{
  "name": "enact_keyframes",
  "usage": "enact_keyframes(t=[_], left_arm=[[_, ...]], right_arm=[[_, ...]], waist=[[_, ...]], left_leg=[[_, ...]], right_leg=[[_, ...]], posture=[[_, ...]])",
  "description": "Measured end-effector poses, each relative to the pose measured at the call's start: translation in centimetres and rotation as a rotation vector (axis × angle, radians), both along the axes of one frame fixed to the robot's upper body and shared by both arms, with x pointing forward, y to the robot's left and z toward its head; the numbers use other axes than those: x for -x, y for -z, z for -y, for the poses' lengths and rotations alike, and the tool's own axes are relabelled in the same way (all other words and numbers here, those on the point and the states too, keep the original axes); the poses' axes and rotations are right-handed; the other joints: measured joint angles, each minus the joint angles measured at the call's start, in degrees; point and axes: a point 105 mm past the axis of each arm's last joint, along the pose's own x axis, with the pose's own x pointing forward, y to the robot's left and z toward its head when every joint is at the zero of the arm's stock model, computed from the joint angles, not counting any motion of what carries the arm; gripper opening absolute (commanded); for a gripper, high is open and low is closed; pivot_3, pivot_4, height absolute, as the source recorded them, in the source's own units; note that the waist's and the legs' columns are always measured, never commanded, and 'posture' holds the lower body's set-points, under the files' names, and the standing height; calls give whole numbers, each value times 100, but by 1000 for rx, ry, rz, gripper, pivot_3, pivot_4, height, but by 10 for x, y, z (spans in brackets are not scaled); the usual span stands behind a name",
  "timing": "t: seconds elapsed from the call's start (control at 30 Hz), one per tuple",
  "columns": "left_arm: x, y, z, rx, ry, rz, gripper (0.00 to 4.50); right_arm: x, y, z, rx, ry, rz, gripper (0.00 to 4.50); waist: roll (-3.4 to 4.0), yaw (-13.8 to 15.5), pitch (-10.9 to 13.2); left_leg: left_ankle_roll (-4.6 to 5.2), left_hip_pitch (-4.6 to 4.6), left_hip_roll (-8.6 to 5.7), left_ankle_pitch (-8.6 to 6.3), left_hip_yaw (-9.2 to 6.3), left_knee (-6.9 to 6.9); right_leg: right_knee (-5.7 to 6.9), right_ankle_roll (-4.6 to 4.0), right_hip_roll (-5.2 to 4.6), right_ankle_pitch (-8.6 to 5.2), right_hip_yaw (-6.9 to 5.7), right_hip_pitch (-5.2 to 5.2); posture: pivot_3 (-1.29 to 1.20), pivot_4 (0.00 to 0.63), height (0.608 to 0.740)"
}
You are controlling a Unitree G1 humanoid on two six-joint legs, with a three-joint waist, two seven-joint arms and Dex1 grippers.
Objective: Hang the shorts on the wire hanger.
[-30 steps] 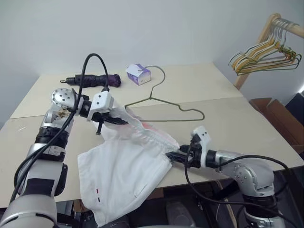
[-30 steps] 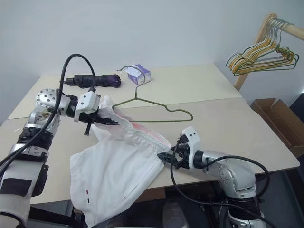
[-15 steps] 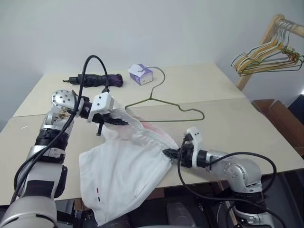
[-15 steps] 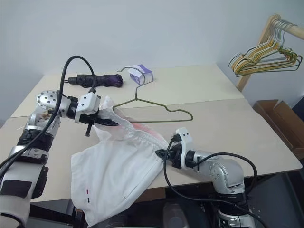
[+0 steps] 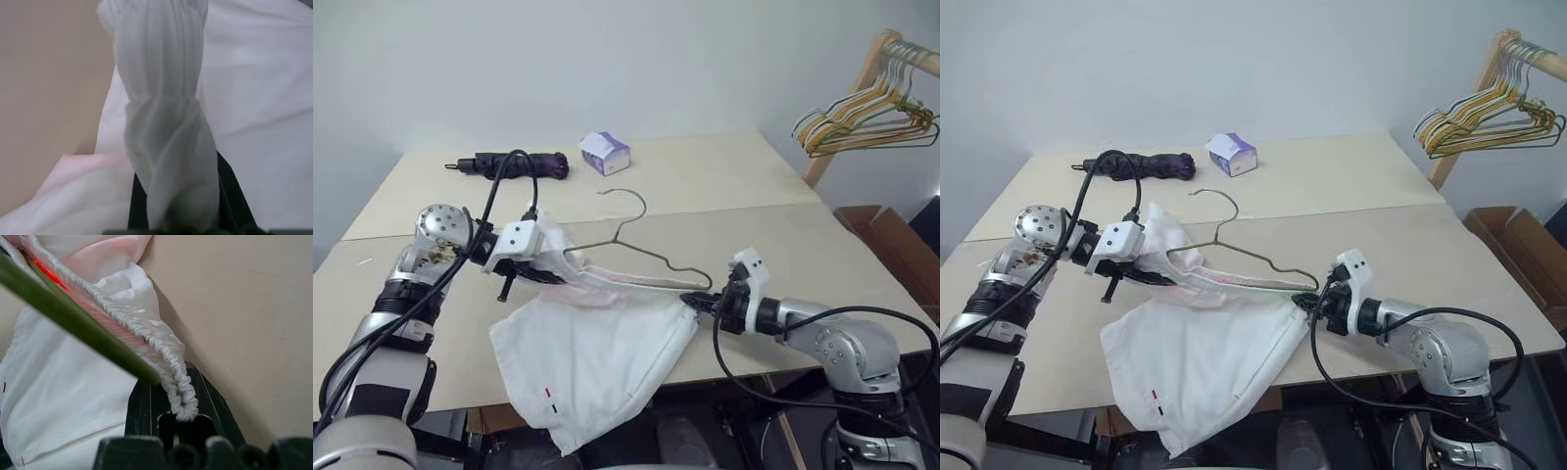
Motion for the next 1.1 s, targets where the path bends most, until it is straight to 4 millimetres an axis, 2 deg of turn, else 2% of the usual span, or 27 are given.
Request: enact_keyframes(t=[0.33, 0.53, 0.7, 1.1], left_arm=[[-7, 7, -4, -59, -3, 74, 0], [-11, 7, 3, 26, -45, 49, 0], [-11, -1, 3, 79, -56, 26, 0], [-5, 5, -1, 42, -26, 29, 0]], right_arm=[[1, -8, 18, 64, -38, 38, 29], [2, -13, 25, 100, -68, 64, 29], [3, -12, 23, 100, -85, 65, 29], [4, -9, 24, 105, -104, 59, 29]], waist=[[0, -9, 0], [0, 14, 0], [0, -11, 0], [0, 0, 0]], left_leg=[[0, -1, 1, 0, 2, 0], [0, -3, 0, 0, 2, 3], [0, -1, 0, 0, 2, 1], [0, -2, 0, 0, 3, 2]], right_leg=[[0, 1, 0, 0, 0, 0], [0, 1, -1, 0, 0, 0], [0, 1, -1, 0, 0, -1], [-1, 1, -1, 0, 0, -1]], posture=[[-253, 0, 740], [-251, 0, 740], [-248, 0, 740], [-253, 0, 740]])
